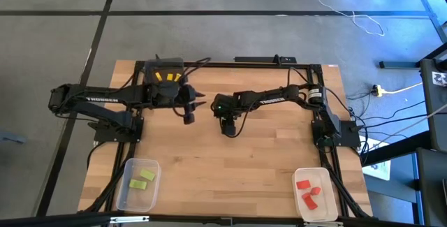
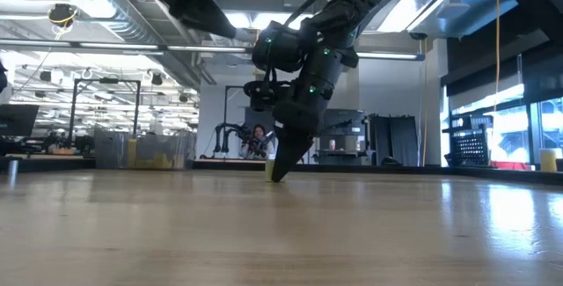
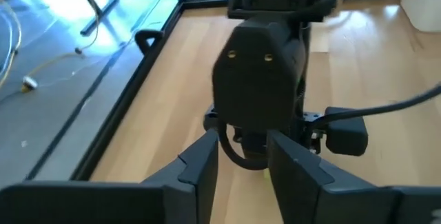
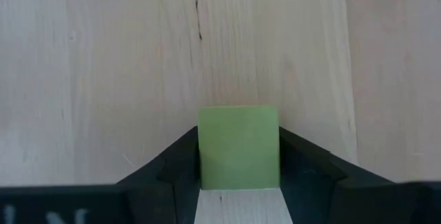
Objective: Sort & place blocks by color
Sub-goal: Put the green block into the transparent bin
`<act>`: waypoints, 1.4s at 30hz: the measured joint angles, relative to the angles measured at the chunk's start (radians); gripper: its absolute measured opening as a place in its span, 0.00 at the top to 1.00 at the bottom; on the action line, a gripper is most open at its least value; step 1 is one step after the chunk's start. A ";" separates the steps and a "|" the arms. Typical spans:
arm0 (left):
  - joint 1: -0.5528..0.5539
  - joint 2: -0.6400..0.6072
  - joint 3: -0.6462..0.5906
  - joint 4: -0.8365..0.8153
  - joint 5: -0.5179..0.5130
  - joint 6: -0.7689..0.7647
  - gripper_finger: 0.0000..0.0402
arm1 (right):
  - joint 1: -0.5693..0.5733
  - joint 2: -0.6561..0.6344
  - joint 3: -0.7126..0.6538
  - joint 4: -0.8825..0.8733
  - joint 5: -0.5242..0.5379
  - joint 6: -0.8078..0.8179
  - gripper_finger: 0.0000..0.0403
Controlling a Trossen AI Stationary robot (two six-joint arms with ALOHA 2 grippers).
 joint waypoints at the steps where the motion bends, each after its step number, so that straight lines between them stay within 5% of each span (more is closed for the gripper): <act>1: 0.003 0.000 0.000 0.000 -0.007 -0.022 0.70 | 0.000 0.000 0.000 0.000 0.000 -0.001 0.58; 12: 0.009 0.000 0.000 -0.078 -0.032 0.012 0.42 | 0.000 0.000 0.000 0.006 0.000 0.000 0.58; 19: 0.009 0.000 -0.001 -0.343 0.129 -0.018 0.42 | 0.000 0.000 0.000 0.008 0.000 -0.001 0.58; 24: 0.009 0.016 -0.029 -0.327 0.218 -0.018 0.42 | 0.000 0.000 0.000 0.008 0.000 0.000 0.58; 33: 0.009 0.015 -0.168 -0.085 0.170 -0.019 0.42 | 0.000 0.001 0.000 0.019 0.000 0.001 0.58; 42: 0.009 0.015 -0.173 -0.086 0.125 -0.045 0.42 | 0.000 0.001 0.000 0.026 0.000 0.002 0.58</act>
